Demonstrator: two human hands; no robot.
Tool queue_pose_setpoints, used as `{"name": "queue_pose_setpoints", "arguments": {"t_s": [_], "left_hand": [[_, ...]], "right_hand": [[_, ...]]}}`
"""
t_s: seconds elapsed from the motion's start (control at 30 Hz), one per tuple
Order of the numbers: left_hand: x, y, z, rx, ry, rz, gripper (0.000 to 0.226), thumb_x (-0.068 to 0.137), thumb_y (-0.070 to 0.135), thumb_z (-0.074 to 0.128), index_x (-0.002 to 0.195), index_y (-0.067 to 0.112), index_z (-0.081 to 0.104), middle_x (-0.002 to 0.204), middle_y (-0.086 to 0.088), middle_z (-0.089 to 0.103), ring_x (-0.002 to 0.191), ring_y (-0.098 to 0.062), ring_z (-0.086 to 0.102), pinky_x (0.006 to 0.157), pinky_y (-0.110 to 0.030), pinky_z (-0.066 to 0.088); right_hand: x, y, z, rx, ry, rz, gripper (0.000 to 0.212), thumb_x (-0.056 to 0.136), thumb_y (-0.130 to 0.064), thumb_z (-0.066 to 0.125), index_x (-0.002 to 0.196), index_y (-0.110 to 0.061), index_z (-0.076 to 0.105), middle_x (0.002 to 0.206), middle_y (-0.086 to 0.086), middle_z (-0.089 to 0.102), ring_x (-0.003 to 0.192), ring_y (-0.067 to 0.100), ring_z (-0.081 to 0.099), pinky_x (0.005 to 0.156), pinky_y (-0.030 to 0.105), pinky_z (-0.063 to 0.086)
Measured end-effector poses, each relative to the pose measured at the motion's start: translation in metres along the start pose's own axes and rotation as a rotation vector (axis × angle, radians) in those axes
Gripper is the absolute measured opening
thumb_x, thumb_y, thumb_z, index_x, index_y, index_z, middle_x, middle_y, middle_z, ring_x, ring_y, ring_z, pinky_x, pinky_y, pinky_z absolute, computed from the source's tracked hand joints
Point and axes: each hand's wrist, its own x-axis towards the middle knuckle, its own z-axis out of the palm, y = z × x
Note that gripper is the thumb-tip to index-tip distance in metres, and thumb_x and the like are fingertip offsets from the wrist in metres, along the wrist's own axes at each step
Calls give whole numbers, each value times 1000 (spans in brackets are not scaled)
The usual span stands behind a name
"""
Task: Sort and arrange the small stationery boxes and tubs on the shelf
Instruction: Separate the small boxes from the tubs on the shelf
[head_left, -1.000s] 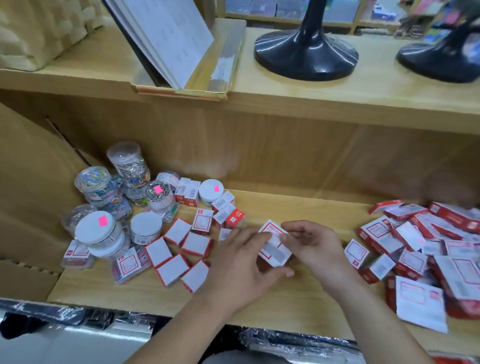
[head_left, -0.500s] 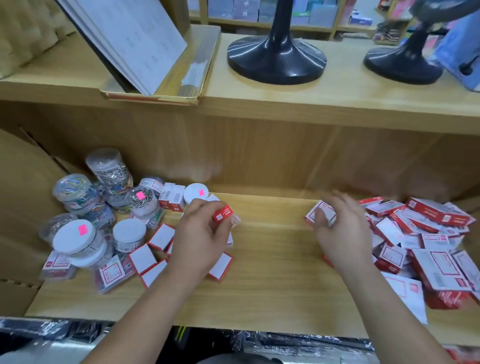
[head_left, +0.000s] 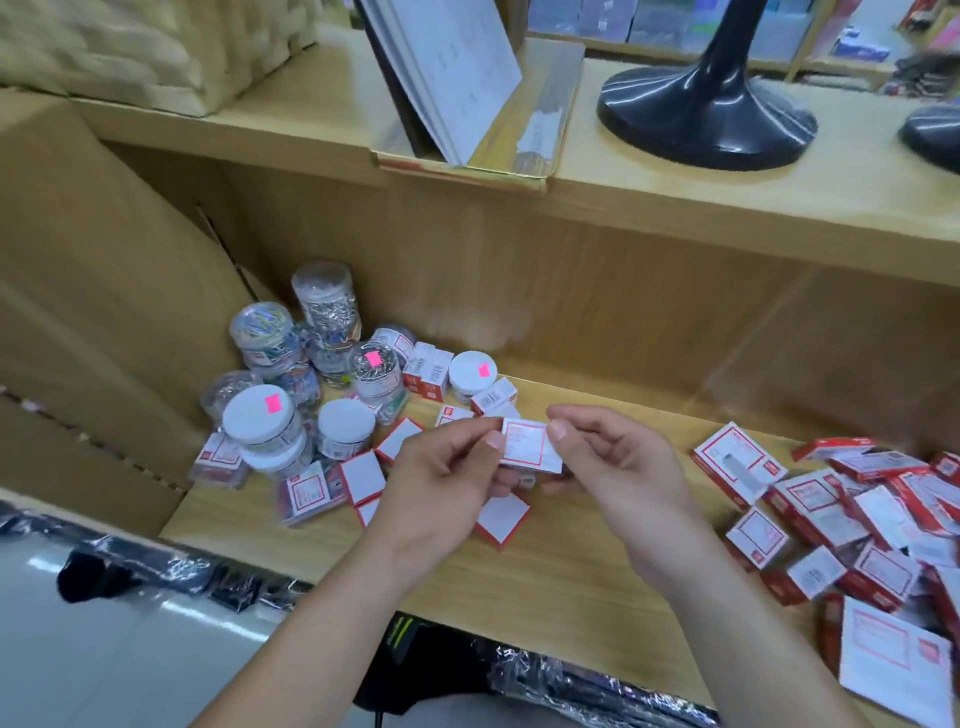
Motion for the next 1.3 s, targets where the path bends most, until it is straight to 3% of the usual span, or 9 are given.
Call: {"name": "queue_pose_setpoints", "arguments": {"t_s": [0.1, 0.23, 0.37, 0.47, 0.6, 0.73, 0.83, 0.9, 1.3], "left_hand": [[3, -12, -7, 137, 25, 86, 18, 101, 15, 58, 104, 16, 76, 96, 0, 77, 88, -19, 73, 81, -40, 60], [6, -47, -21, 843, 21, 345, 17, 86, 41, 65, 90, 25, 70, 85, 10, 61, 85, -14, 57, 73, -36, 50], [-8, -74, -14, 1072, -99, 398, 36, 79, 55, 63, 104, 29, 71, 102, 10, 66, 93, -22, 59, 78, -40, 48], [-5, -79, -17, 1149, 32, 489, 25, 85, 47, 60, 96, 28, 72, 103, 8, 65, 92, -24, 57, 77, -40, 44], [9, -79, -27, 1156, 148, 530, 20, 88, 47, 62, 88, 29, 71, 98, 7, 59, 90, -24, 54, 72, -39, 39], [22, -81, -27, 1131, 130, 481, 26, 88, 51, 57, 87, 31, 73, 96, 9, 58, 90, -22, 55, 70, -37, 41], [23, -75, -24, 1117, 121, 462, 26, 87, 49, 58, 87, 28, 73, 97, 9, 60, 91, -23, 57, 70, -37, 44], [21, -66, -20, 1036, 119, 519, 20, 90, 43, 61, 90, 26, 73, 96, 6, 61, 89, -24, 56, 71, -38, 46], [-4, -48, 145, 714, -542, 632, 20, 86, 36, 54, 99, 30, 69, 95, 10, 61, 93, -16, 59, 77, -38, 53]], "right_hand": [[4, 6, 0, -47, 36, -20, 10, 91, -10, 71, 100, -11, 75, 90, 7, 78, 75, 13, 71, 59, 22, 56], [22, 23, -10, -47, 281, -3, 9, 90, -15, 75, 98, -14, 73, 89, 8, 76, 75, 18, 73, 68, 28, 60], [47, 49, -5, -49, 355, 69, 12, 89, -17, 74, 98, -18, 67, 97, 11, 74, 80, 26, 75, 79, 40, 62], [59, 60, 9, -216, 346, 8, 9, 88, -23, 73, 95, -24, 68, 91, -4, 73, 84, 13, 72, 87, 45, 58], [53, 64, 30, -361, 212, -123, 11, 93, -14, 65, 90, -20, 74, 89, -14, 75, 82, 4, 69, 81, 34, 57], [46, 72, 30, -349, 141, -91, 25, 96, -11, 60, 115, -23, 72, 108, -35, 67, 96, -1, 68, 90, 22, 54], [42, 62, 24, -286, 63, -66, 35, 98, -7, 58, 126, -28, 62, 112, -23, 68, 95, -11, 64, 83, 8, 49], [36, 56, 18, -295, 92, -110, 29, 97, -10, 62, 115, -33, 62, 113, -14, 69, 99, -13, 62, 79, 8, 49], [-69, 7, -149, -601, 111, 2, 10, 97, -20, 65, 98, -19, 75, 82, -12, 75, 74, -4, 66, 67, 12, 46]]}}
